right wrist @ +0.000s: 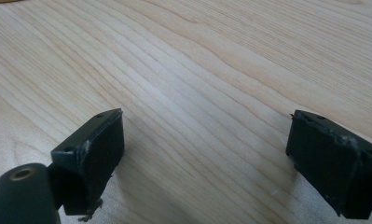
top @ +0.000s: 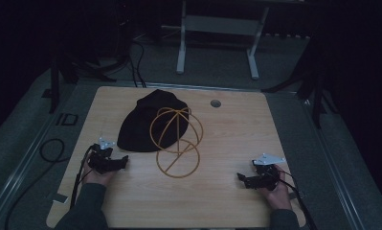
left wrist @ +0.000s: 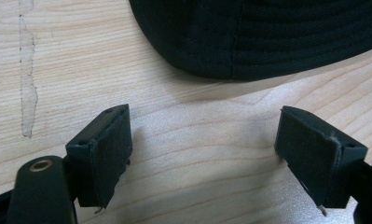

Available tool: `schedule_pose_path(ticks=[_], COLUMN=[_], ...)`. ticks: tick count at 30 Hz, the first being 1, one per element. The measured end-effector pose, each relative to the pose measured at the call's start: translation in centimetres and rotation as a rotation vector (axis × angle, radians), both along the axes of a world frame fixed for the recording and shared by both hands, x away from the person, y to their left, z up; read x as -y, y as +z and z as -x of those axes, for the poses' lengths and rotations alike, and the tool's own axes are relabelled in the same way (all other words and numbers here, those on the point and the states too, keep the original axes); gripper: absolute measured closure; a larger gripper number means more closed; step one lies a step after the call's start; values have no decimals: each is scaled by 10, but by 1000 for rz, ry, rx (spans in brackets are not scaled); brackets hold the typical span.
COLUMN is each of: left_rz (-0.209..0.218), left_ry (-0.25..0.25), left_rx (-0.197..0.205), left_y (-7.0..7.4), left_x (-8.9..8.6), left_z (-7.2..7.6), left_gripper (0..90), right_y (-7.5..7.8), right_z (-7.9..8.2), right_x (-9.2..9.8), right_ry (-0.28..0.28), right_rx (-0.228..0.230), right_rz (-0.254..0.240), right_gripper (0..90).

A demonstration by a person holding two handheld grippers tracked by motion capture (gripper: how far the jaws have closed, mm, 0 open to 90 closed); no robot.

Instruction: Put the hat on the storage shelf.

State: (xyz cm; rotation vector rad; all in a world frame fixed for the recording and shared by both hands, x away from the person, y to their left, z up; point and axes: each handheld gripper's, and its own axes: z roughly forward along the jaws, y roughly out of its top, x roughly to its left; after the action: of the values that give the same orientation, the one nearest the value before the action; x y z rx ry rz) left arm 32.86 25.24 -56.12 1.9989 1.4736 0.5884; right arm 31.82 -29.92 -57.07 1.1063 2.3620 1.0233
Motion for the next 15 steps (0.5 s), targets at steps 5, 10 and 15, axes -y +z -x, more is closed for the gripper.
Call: schedule_pose_path(ticks=[5, 10, 15], left_rz=[-2, -9, -76], left_ry=[-4, -28, -91], left_rx=[-5, -28, -39], left_y=[0, 5, 12], left_x=[0, -1, 8], left_z=[0, 0, 3], left_gripper=[193, 323, 475], right_y=[0, 0, 0], right_z=[0, 0, 0], right_x=[0, 0, 0], right_ry=[0, 0, 0], right_rx=[0, 0, 0], right_rz=[0, 0, 1], right_gripper=[111, 111, 112])
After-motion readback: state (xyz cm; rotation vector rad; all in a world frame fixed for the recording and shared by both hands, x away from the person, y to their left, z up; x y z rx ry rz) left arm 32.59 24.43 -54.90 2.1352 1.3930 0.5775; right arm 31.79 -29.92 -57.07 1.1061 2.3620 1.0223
